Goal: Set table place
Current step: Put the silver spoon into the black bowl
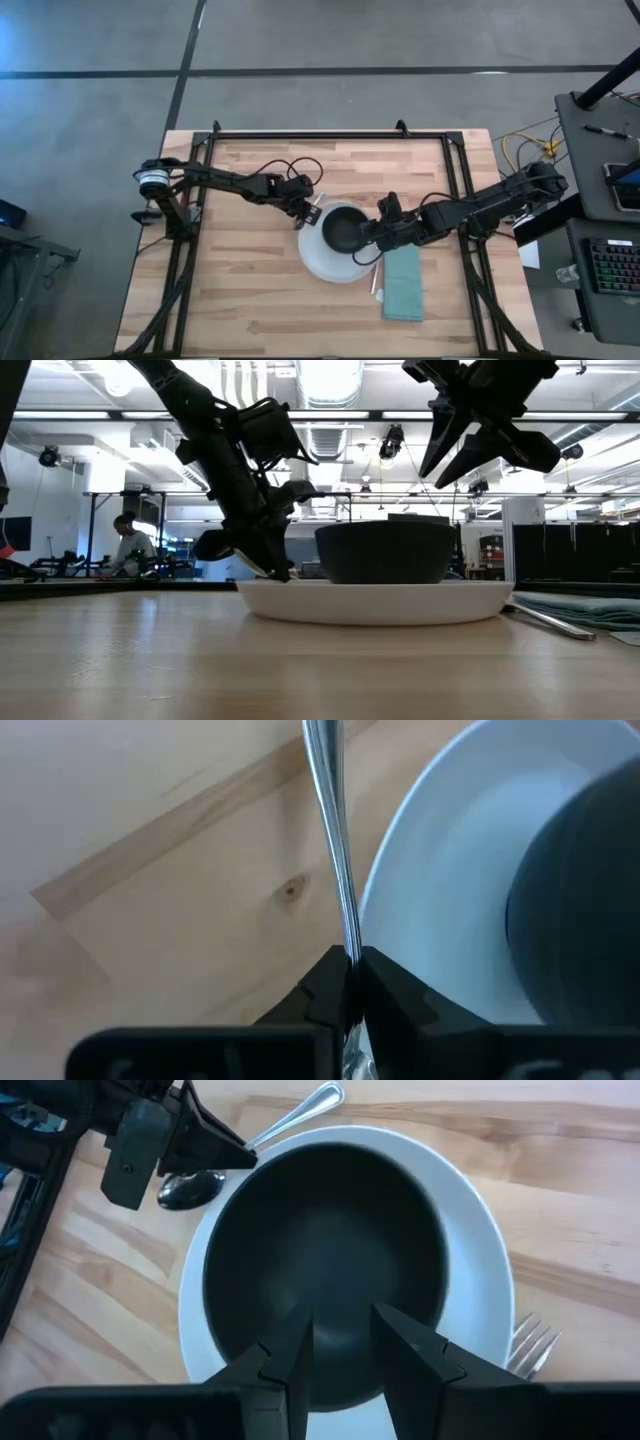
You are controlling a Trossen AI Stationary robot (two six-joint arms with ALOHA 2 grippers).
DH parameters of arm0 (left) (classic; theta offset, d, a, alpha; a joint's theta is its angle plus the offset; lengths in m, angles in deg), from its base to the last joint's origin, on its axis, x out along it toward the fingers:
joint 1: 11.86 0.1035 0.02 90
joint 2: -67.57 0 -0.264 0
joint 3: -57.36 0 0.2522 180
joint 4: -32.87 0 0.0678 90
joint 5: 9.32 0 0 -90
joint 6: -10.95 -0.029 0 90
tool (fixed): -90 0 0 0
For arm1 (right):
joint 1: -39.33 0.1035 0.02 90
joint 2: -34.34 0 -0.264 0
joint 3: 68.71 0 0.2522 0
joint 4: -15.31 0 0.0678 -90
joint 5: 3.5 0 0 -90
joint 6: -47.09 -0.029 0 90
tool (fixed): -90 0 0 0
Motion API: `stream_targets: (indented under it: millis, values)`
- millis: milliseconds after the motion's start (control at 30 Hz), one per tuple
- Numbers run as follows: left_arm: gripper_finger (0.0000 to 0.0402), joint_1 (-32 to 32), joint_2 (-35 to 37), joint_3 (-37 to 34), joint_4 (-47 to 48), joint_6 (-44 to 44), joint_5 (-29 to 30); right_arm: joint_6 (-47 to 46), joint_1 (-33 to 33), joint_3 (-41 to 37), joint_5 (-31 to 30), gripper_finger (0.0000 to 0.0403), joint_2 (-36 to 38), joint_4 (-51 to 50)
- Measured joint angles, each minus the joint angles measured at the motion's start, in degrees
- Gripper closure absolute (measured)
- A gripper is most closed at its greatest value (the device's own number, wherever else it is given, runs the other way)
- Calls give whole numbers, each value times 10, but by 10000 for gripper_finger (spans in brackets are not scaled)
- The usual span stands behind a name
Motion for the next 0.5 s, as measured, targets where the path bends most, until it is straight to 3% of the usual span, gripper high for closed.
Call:
stream_targets:
  millis: [300, 500]
  values:
    - [389, 0, 5, -1, 1, -1, 0, -1, 0, 0, 0, 307, 0, -7]
    - [389, 0, 46, -4, 0, -1, 5, -2, 0, 0, 4, 307, 0, -22]
